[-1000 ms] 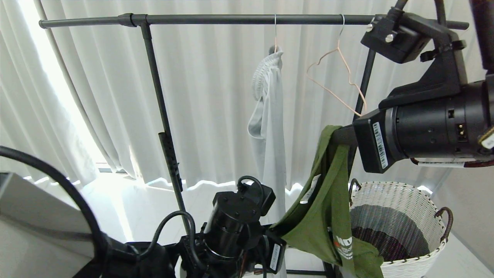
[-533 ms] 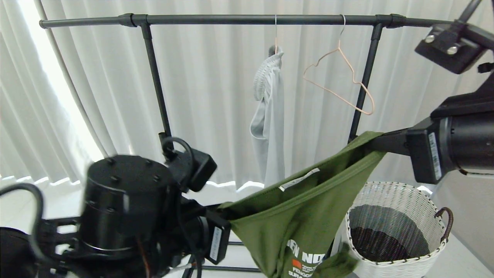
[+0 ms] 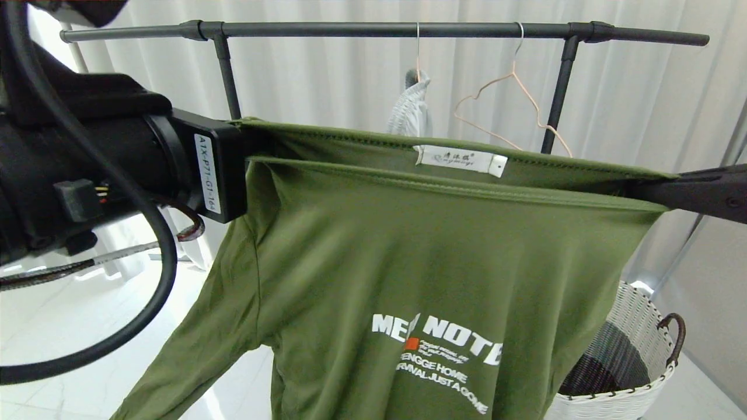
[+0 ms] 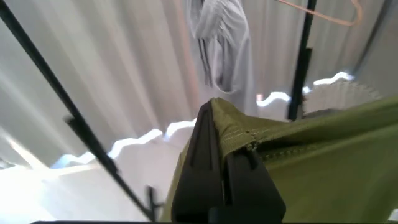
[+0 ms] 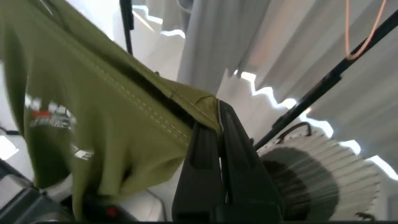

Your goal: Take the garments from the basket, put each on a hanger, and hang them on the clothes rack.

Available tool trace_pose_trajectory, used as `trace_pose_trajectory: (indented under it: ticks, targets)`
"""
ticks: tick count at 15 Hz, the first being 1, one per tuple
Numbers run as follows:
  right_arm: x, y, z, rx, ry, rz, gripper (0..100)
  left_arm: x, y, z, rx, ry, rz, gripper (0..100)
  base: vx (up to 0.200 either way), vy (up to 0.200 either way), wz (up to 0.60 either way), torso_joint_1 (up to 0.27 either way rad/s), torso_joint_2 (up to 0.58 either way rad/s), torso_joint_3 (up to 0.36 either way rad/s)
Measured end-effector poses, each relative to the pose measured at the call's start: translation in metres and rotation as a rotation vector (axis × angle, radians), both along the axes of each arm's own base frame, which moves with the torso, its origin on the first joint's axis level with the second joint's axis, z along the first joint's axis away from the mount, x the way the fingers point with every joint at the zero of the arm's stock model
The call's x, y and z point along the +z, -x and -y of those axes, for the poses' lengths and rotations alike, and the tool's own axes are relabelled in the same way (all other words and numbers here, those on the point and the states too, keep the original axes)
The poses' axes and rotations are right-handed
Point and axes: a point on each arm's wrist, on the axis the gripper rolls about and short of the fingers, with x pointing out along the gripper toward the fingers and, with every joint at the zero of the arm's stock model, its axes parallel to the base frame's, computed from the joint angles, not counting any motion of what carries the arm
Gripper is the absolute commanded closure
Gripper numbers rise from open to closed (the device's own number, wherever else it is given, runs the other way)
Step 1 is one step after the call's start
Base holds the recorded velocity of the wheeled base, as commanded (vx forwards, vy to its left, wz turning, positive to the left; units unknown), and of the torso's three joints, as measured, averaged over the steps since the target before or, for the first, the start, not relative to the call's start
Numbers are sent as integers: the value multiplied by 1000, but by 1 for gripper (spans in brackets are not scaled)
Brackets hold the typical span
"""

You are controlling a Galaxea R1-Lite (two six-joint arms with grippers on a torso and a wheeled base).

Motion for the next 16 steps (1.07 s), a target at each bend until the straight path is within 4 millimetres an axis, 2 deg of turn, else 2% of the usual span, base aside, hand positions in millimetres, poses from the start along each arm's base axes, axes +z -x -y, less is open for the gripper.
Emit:
trace_pose_trajectory:
  ticks: [5, 8, 11, 13, 16]
  targets:
    - [23, 10, 14, 13, -45, 105, 100, 13, 10, 2, -45, -9, 55, 100, 0, 0, 0, 0, 0, 0]
    - [35, 9, 13, 16, -72, 147, 100, 16, 19, 5, -90, 11, 60, 100, 0, 0, 0, 0, 0, 0]
    - [43, 6, 10, 23, -66, 184, 100, 16, 27, 11, -138, 102, 19, 100, 0, 0, 0, 0, 0, 0]
    - [42, 10, 14, 25, -34, 161, 100, 22, 26, 16, -141, 215, -22, 100, 0, 0, 0, 0, 0, 0]
    - [44, 28, 35, 49, 33, 105, 100, 37, 16, 26, -125, 299, -21, 100, 0, 0, 0, 0, 0, 0]
